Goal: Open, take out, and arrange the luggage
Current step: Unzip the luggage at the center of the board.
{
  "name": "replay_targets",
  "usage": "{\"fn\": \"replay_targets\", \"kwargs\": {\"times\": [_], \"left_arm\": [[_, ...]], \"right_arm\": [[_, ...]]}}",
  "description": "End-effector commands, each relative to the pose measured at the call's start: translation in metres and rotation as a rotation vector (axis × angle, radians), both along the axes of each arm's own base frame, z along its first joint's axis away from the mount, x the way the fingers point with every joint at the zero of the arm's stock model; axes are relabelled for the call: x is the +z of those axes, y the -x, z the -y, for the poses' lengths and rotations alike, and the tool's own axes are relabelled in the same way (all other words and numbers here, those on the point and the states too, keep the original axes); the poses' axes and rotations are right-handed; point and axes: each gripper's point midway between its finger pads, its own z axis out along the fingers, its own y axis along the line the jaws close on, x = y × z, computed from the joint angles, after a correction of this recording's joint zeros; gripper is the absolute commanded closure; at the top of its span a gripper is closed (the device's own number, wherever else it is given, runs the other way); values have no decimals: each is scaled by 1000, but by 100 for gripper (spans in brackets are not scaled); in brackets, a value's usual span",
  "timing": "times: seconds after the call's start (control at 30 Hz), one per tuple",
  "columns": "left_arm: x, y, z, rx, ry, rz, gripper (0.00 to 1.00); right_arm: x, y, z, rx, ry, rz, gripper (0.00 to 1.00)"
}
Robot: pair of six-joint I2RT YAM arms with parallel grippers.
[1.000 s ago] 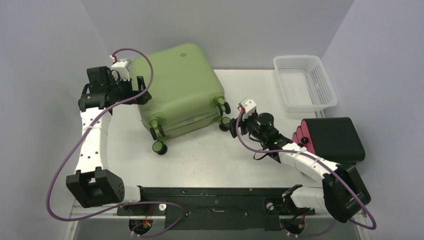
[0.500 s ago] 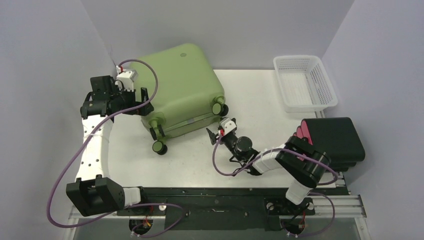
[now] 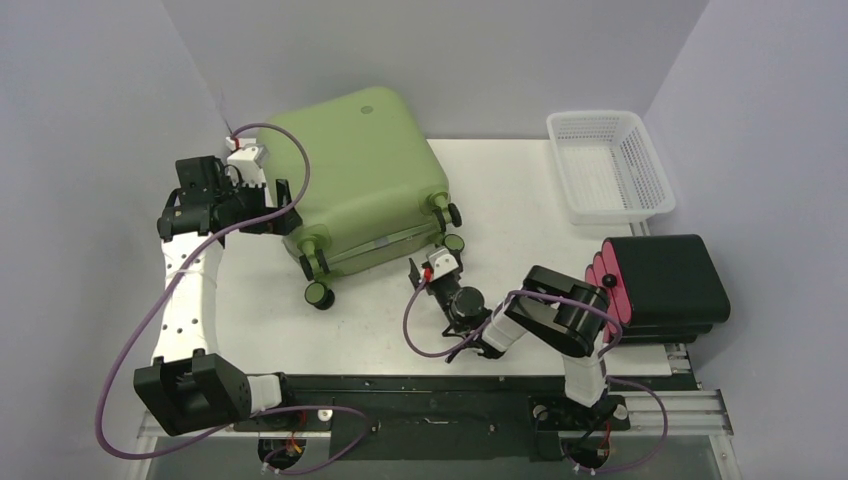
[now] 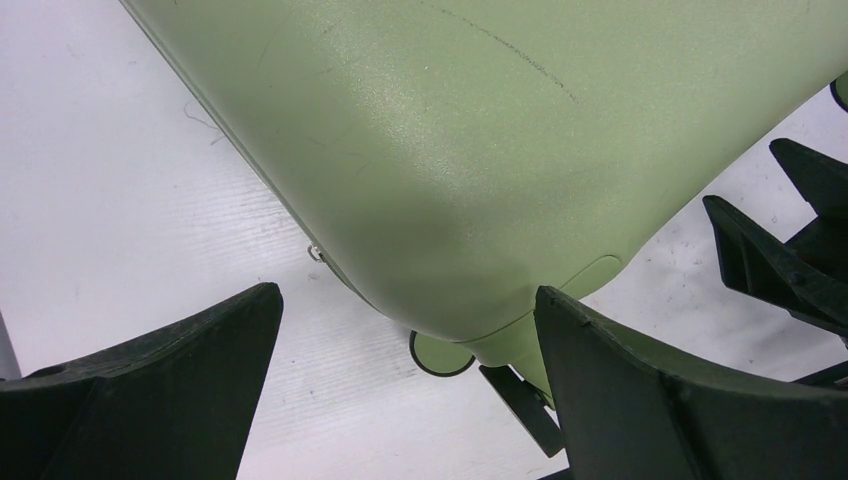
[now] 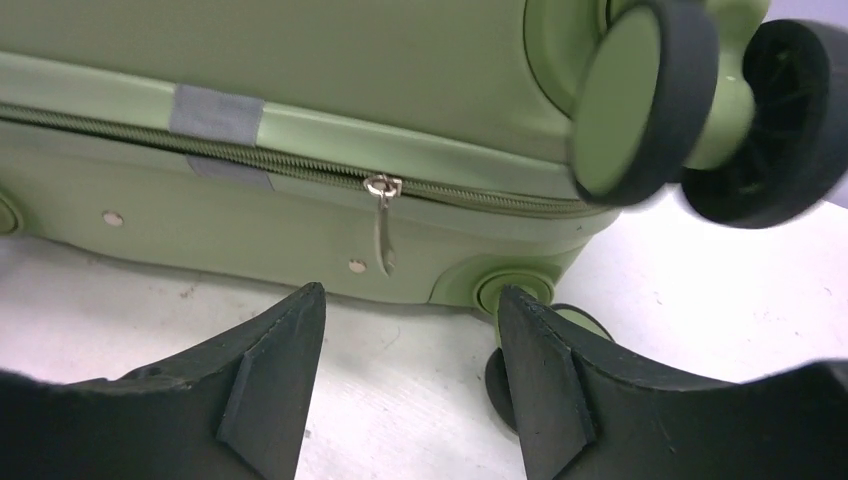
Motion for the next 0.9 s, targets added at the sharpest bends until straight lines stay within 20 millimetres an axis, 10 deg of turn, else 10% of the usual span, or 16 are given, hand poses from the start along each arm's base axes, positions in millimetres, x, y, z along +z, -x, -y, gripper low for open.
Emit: {"fn": "replay_targets", "kwargs": {"times": [0.0,0.87], "left_arm": [[16,-1,-1,-8,-9,65,4],[22,3,6,-31,17,84,4]], "right_arm": [[29,-4,-12,-21,-140,44,41],[-1,-28,-28,-69,-88,-67,56]]}}
